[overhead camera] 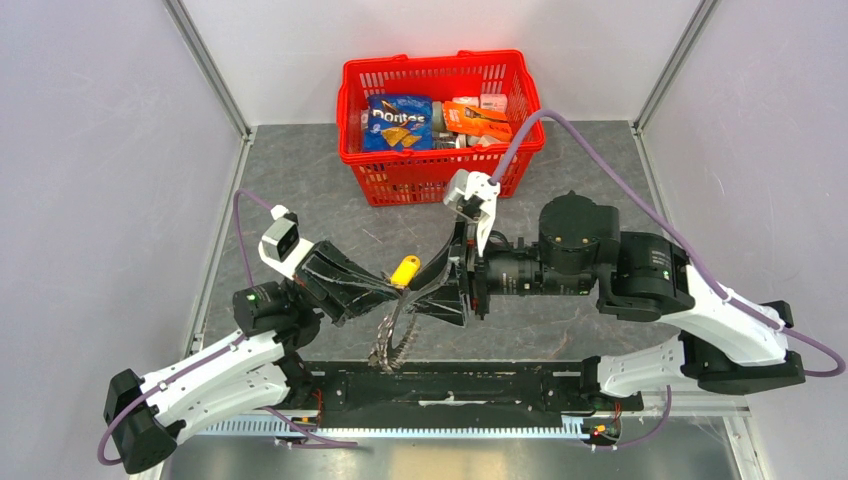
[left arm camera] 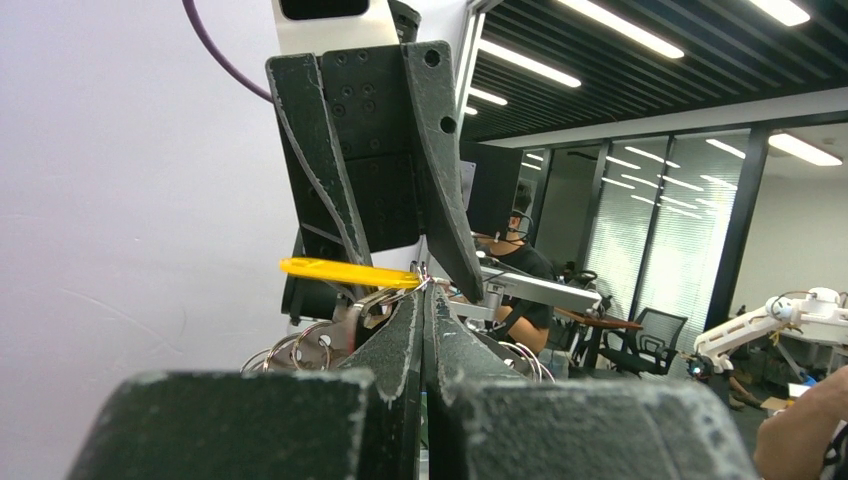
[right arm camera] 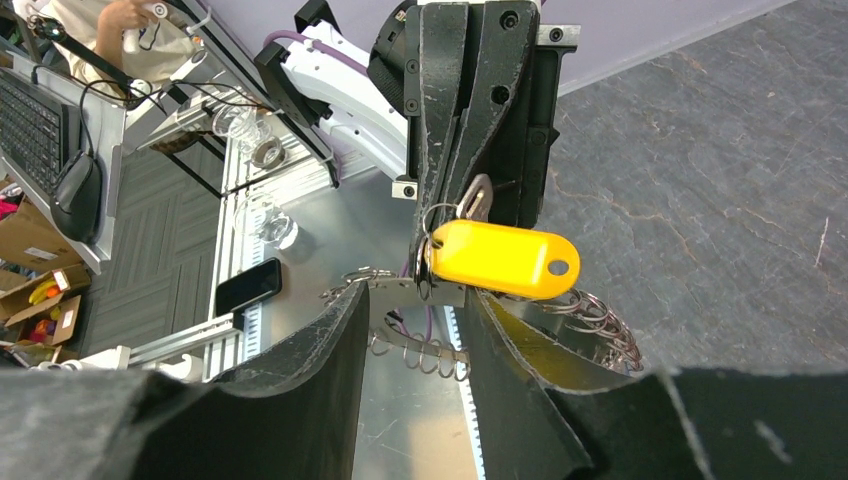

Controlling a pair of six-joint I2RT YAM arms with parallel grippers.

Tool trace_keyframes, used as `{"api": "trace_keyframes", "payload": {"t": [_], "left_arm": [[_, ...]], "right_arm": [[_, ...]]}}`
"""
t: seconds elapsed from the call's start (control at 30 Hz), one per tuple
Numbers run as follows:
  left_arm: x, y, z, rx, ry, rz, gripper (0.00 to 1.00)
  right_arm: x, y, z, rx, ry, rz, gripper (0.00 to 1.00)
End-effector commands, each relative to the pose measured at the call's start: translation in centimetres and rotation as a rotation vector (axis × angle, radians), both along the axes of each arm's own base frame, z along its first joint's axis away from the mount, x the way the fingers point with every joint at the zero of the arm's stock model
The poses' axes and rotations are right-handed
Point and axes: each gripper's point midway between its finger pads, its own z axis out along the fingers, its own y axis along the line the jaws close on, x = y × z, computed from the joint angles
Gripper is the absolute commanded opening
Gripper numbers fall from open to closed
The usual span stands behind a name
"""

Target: Put the keys on the keyring

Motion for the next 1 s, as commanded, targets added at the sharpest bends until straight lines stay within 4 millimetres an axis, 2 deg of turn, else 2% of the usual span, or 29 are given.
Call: {"api": "trace_keyframes", "payload": {"t": [0.0,0.17,0.47,0.73,0.8,0.97], "left_arm": [[-0.1,0.9,1.5,-0.065,-0.039,0.050,0.02],[0.0,0.8,1.4,-0.064,-0.035,0.053,0.02],[0.1,0.8,1.4,-0.063,-0.030,0.054,0.02],[-0.1,0.9,1.6,-0.068,-0.032,0.042,0.02],[-0.1,0.8,1.5,-0.066,-0.029,0.036,0.02],[-0.2,0.8,1.4,-0.066,-0.024,0.021,0.02]], "right_arm": [[-0.4,-0.6,3.3,0.096,-0.014,0.012,0.47],[-0.4,-0.7,3.4,0.100,-0.022,0.013,0.44],[-0.3,-0.3,2.8,0.078,-0.030,0.019,0.33],[0.3,-0.2,2.8,0.073,-0.046,-0.010,0.09],[0.6,-0.1,2.7,0.070,-0.052,-0.023,0.00],[1.1,-0.2,2.5,0.065,-0.076,-0.044,0.00]]}}
